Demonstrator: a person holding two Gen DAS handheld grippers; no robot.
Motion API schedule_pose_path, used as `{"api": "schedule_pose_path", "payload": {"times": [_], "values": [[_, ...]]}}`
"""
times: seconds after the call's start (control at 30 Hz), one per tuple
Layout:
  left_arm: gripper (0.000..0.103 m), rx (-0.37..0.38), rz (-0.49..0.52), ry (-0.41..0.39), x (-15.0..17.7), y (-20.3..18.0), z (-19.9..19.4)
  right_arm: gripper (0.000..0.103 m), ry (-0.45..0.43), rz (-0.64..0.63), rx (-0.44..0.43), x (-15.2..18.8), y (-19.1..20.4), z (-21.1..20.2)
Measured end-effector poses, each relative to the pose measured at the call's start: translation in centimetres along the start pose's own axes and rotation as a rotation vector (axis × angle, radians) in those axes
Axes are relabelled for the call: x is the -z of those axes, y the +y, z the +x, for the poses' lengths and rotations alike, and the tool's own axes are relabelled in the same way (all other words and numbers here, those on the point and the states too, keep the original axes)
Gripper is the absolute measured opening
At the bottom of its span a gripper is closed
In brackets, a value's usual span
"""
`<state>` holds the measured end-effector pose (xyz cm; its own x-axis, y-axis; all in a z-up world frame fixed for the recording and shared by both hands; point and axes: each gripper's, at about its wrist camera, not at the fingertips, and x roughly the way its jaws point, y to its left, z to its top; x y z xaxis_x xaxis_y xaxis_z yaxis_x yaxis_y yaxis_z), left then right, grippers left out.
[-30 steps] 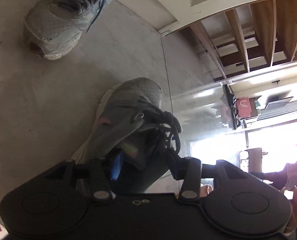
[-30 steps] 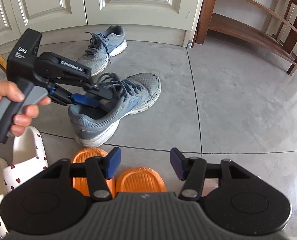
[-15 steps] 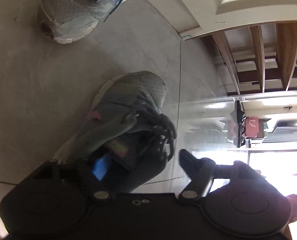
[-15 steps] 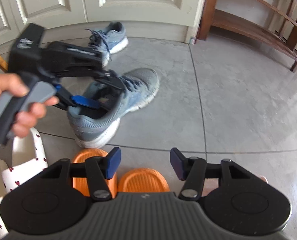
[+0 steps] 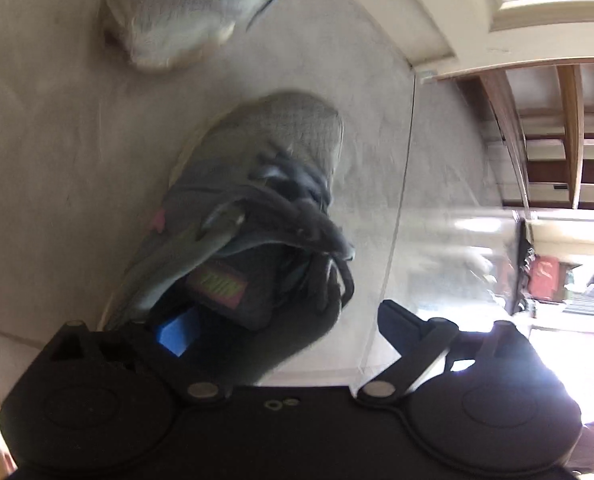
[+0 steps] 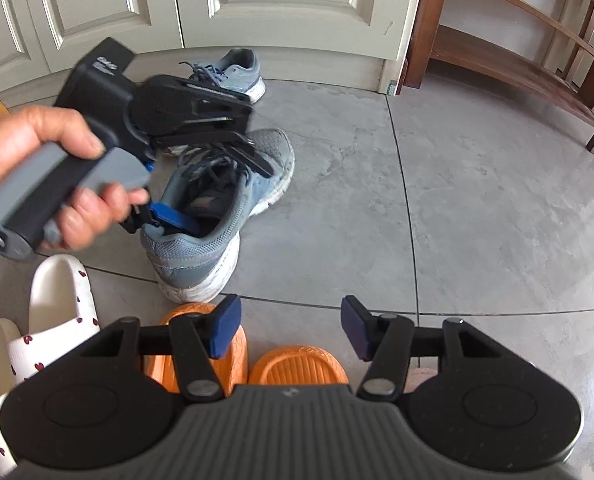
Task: Organize scattered shoes
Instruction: 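Lift the grey sneaker with the left gripper and carry it toward the other sneaker, then lower the grey sneaker onto the floor and open the left gripper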
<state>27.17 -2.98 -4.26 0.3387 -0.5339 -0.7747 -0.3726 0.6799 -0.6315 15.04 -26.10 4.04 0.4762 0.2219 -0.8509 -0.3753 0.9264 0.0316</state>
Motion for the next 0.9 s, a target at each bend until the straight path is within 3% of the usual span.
{"api": "schedule_pose_path", "payload": {"times": [0.07,0.1,0.13,0.17,0.2,0.27,0.33,0.4,0.53,0.6,0.77,0.9], "values": [[0.096,0.009,0.102,-0.057,0.9,-0.8,0.1,0.059,-0.007,-0.009,-0.007,0.0,0.4,-0.2],[0.088,0.008,0.239,-0.089,1.9,-1.5,0.2,0.059,-0.011,-0.013,-0.010,0.0,0.5,-0.3],[0.049,0.001,0.349,-0.110,2.7,-2.1,0.3,0.059,-0.016,-0.017,-0.014,0.0,0.7,-0.4],[0.023,-0.007,0.411,-0.116,3.0,-2.3,0.4,0.059,-0.019,-0.019,-0.017,0.0,0.7,-0.5],[0.020,-0.004,0.463,-0.122,3.0,-2.3,0.7,0.059,-0.020,-0.017,-0.020,0.0,0.7,-0.5],[0.018,-0.014,0.599,-0.146,3.3,-2.8,1.2,0.059,-0.019,-0.008,-0.029,0.1,0.5,-0.6],[0.014,-0.083,0.842,-0.215,4.5,-4.6,1.4,0.059,-0.016,0.000,-0.026,0.2,0.4,-0.6],[0.014,-0.112,0.954,-0.243,5.1,-5.3,1.5,0.059,-0.012,0.003,-0.023,0.3,0.4,-0.6],[0.013,-0.107,0.994,-0.258,4.7,-5.6,2.4,0.059,-0.013,0.008,-0.014,0.8,0.2,-1.1],[0.013,-0.049,0.969,-0.239,4.5,-5.2,2.1,0.059,-0.012,0.016,-0.010,0.9,0.0,-1.2],[0.013,0.071,0.836,-0.204,3.4,-3.8,-0.5,0.059,-0.024,0.042,0.005,0.6,-0.4,-0.8],[0.013,0.073,0.876,-0.218,2.9,-3.5,-3.4,0.059,-0.034,0.054,0.009,0.0,-0.4,-0.3]]}}
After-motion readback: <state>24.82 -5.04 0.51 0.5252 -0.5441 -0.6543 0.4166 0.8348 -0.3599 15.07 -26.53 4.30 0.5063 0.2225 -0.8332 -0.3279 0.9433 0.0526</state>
